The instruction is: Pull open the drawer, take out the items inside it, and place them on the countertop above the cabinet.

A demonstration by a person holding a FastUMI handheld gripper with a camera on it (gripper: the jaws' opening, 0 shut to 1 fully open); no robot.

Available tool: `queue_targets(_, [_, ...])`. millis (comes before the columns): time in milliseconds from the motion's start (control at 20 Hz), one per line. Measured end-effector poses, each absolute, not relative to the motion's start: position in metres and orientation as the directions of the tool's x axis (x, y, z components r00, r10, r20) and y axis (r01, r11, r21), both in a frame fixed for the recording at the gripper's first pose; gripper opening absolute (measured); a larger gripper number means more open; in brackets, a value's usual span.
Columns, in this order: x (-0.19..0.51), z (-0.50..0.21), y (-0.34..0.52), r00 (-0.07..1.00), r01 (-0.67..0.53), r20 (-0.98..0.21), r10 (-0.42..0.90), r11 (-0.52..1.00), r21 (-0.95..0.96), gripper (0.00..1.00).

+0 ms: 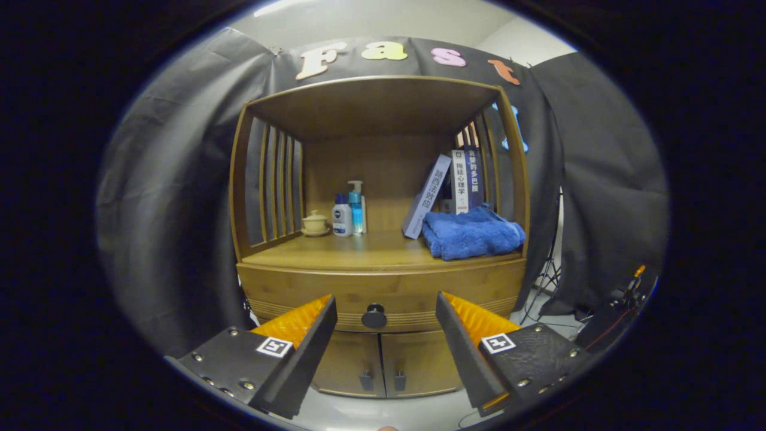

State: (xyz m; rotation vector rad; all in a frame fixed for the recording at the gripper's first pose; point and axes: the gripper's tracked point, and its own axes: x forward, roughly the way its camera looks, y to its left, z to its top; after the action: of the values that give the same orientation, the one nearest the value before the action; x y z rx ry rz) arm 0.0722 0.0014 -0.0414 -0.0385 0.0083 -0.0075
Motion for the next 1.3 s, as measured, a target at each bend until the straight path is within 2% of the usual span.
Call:
queue_targets(300, [0.141, -0.076, 0.006, 0.999, 0.036, -0.023, -0.038, 0.998, -0.058, 0.99])
queue_targets(450, [0.171, -0.091, 0.013, 1.0, 0.007, -0.025, -0.008, 0.999, -0.047, 0.99])
queue_targets(550, [0.187, -0.117, 0.014, 0.997, 0.001, -0.074, -0.002, 1.0, -0.013, 0.99])
queue_targets(650, [0.194, -0.133, 0.017, 0.995, -0.012, -0.099, 0.012, 1.0, 0.001, 0.76])
queue_targets(700, [0.193, -0.139, 0.025, 0.993, -0.056, -0.106, 0.056, 0.998, 0.002, 0.65])
queue_targets(800, [0.194, -0.138, 0.021, 0.995, -0.031, -0.096, 0.026, 0.998, -0.045, 0.42])
queue_targets(850, [0.193, -0.137, 0.02, 0.996, -0.027, -0.091, 0.022, 0.998, -0.052, 0.42])
queue_targets(1050, [0.182, -0.137, 0.023, 0.993, -0.062, -0.101, 0.058, 0.998, -0.031, 0.29])
queue_targets(1300, [0.13, -0.14, 0.022, 0.995, -0.048, -0.093, 0.041, 0.996, -0.075, 0.29])
